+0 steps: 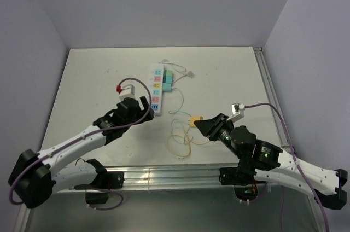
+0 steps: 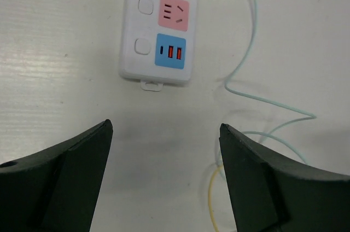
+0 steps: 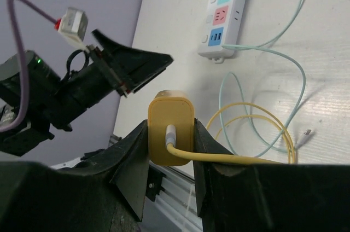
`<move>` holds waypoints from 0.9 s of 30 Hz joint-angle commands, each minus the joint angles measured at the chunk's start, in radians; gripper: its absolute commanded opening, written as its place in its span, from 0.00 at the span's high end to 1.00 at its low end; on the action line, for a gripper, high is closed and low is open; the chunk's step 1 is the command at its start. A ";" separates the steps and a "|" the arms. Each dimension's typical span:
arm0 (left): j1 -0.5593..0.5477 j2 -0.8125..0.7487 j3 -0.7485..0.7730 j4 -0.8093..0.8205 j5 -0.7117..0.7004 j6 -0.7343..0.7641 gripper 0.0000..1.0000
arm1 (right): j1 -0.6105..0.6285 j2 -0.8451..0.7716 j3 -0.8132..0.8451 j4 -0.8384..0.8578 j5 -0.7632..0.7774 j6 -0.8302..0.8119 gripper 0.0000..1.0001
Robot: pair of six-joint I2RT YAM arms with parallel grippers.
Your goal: Insert the plug
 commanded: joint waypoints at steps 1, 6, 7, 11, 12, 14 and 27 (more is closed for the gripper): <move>-0.062 0.133 0.083 0.135 -0.180 0.103 0.16 | -0.007 -0.010 -0.012 0.044 0.000 -0.025 1.00; -0.086 0.346 0.202 0.098 -0.269 0.183 0.12 | -0.006 -0.044 -0.009 0.047 -0.037 -0.038 1.00; -0.086 0.374 0.225 0.076 -0.287 0.180 0.08 | -0.006 -0.049 -0.011 0.044 -0.041 -0.041 1.00; -0.087 0.460 0.260 0.114 -0.289 0.226 0.01 | -0.006 -0.094 -0.025 0.030 -0.040 -0.042 1.00; -0.086 0.473 0.255 0.126 -0.290 0.229 0.00 | -0.006 -0.101 -0.028 0.020 -0.038 -0.042 1.00; -0.086 0.489 0.254 0.148 -0.291 0.242 0.01 | -0.007 -0.119 -0.034 0.010 -0.032 -0.042 1.00; -0.086 0.625 0.288 0.203 -0.243 0.354 0.00 | -0.007 -0.154 -0.041 -0.007 -0.029 -0.064 1.00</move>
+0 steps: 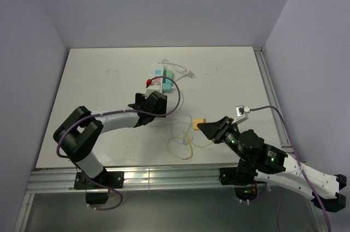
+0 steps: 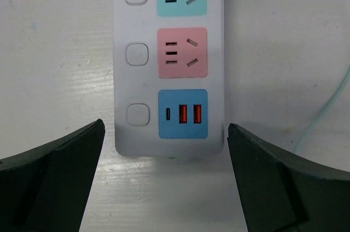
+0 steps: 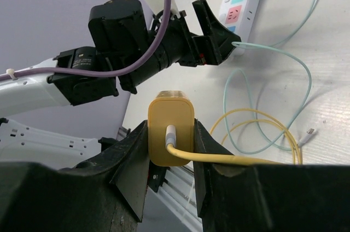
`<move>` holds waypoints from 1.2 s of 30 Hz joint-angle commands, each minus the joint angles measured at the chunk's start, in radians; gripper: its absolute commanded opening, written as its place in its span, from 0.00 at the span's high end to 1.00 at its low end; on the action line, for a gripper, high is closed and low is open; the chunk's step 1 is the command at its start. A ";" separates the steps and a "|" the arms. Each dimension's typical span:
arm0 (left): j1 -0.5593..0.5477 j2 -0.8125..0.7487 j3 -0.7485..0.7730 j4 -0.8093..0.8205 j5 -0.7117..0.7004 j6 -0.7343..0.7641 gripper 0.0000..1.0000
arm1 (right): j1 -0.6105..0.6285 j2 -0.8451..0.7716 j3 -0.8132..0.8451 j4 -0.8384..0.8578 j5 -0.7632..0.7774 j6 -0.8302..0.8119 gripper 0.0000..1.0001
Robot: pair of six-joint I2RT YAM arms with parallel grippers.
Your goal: Insert the plug
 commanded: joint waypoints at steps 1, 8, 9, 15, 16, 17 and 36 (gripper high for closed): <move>-0.001 0.019 0.048 0.051 0.005 0.047 0.01 | -0.005 -0.010 0.003 0.020 0.015 -0.016 1.00; 0.018 0.072 0.055 0.081 0.055 0.045 0.01 | -0.007 -0.003 -0.001 0.028 0.015 -0.018 1.00; 0.019 0.076 0.054 0.085 0.061 0.042 0.02 | -0.007 0.000 0.000 0.029 0.015 -0.019 1.00; 0.047 0.071 0.025 0.126 0.126 0.022 0.17 | -0.005 0.070 0.014 0.064 0.007 -0.031 1.00; 0.050 0.071 0.020 0.128 0.135 0.018 0.23 | -0.008 0.082 0.017 0.069 0.003 -0.031 1.00; 0.058 0.068 0.016 0.137 0.155 0.016 0.35 | -0.007 0.111 0.022 0.072 -0.002 -0.034 1.00; 0.118 -0.107 -0.153 0.201 0.454 -0.100 1.00 | -0.294 0.520 0.152 0.298 -0.333 -0.146 1.00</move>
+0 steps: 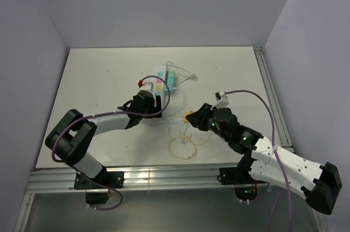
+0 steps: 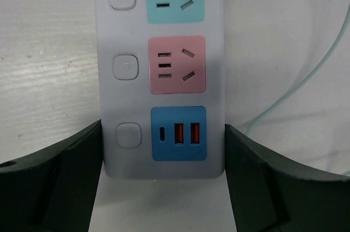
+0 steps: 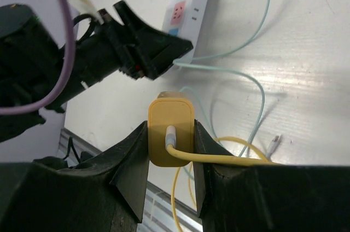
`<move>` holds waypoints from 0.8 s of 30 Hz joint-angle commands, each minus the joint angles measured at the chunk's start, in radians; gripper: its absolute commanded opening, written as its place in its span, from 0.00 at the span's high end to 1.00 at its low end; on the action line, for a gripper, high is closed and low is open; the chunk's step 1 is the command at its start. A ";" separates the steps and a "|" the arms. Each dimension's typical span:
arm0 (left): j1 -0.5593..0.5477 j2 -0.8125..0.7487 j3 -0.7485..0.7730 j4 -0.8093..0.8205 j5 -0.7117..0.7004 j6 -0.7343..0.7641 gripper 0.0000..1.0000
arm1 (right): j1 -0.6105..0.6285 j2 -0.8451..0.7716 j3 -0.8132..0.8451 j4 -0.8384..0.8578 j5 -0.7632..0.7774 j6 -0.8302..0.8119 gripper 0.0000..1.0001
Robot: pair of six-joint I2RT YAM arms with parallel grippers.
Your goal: Insert the plug
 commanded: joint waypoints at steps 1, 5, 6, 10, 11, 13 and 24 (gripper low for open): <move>0.000 -0.057 -0.042 0.031 0.148 -0.071 1.00 | -0.056 0.065 0.066 0.167 -0.090 -0.060 1.00; 0.002 -0.099 -0.074 0.065 0.211 -0.102 1.00 | -0.090 0.145 0.096 0.254 -0.130 -0.077 1.00; 0.004 -0.106 -0.088 0.075 0.235 -0.111 1.00 | -0.097 0.180 0.106 0.268 -0.142 -0.077 1.00; 0.010 -0.131 -0.120 0.123 0.305 -0.148 1.00 | -0.114 0.254 0.098 0.356 -0.133 -0.057 1.00; 0.011 -0.134 -0.125 0.135 0.320 -0.155 1.00 | -0.119 0.268 0.092 0.382 -0.130 -0.052 1.00; 0.016 -0.145 -0.137 0.145 0.337 -0.169 1.00 | -0.122 0.312 0.083 0.417 -0.130 -0.034 1.00; 0.043 -0.165 -0.201 0.238 0.404 -0.264 1.00 | -0.125 0.487 0.055 0.577 -0.083 0.006 1.00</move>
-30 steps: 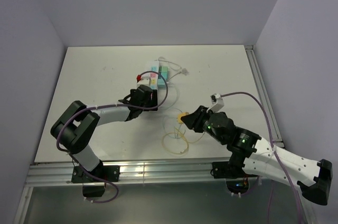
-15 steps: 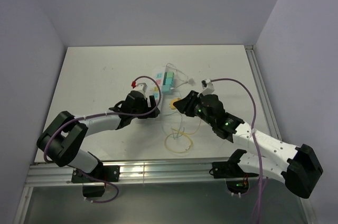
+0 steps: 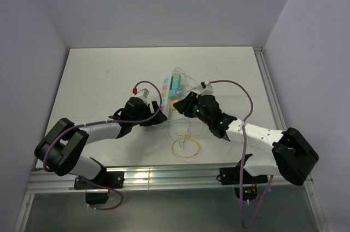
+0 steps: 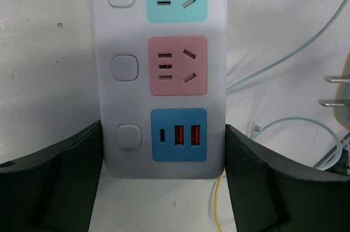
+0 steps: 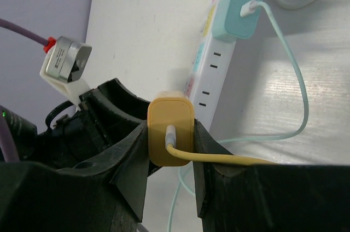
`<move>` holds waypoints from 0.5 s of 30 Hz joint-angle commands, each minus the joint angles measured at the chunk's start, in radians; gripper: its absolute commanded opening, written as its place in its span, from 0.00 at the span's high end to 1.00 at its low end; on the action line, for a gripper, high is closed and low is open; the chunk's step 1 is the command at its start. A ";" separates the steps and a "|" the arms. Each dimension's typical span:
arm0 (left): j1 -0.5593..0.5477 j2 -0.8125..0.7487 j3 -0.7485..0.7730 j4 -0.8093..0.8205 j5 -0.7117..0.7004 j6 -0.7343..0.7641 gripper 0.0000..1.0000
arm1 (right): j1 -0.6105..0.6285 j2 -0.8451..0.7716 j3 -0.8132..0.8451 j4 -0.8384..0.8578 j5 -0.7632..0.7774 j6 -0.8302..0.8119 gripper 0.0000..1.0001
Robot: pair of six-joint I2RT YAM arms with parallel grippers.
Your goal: Insert the plug
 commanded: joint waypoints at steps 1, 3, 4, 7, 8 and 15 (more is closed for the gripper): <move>0.008 -0.030 -0.025 0.095 0.065 -0.071 1.00 | -0.007 0.018 -0.004 0.120 0.043 0.023 1.00; 0.009 -0.029 -0.039 0.128 0.073 -0.092 1.00 | -0.007 0.023 -0.015 0.142 0.058 0.031 1.00; 0.011 -0.029 -0.049 0.140 0.074 -0.098 1.00 | -0.007 0.030 -0.018 0.148 0.072 0.039 1.00; 0.012 -0.024 -0.065 0.178 0.088 -0.120 1.00 | -0.007 0.061 -0.007 0.148 0.087 0.055 1.00; 0.015 -0.019 -0.068 0.195 0.097 -0.131 1.00 | -0.005 0.073 0.006 0.140 0.089 0.059 1.00; 0.020 0.001 -0.083 0.246 0.125 -0.157 1.00 | -0.005 0.162 0.053 0.108 0.118 0.091 1.00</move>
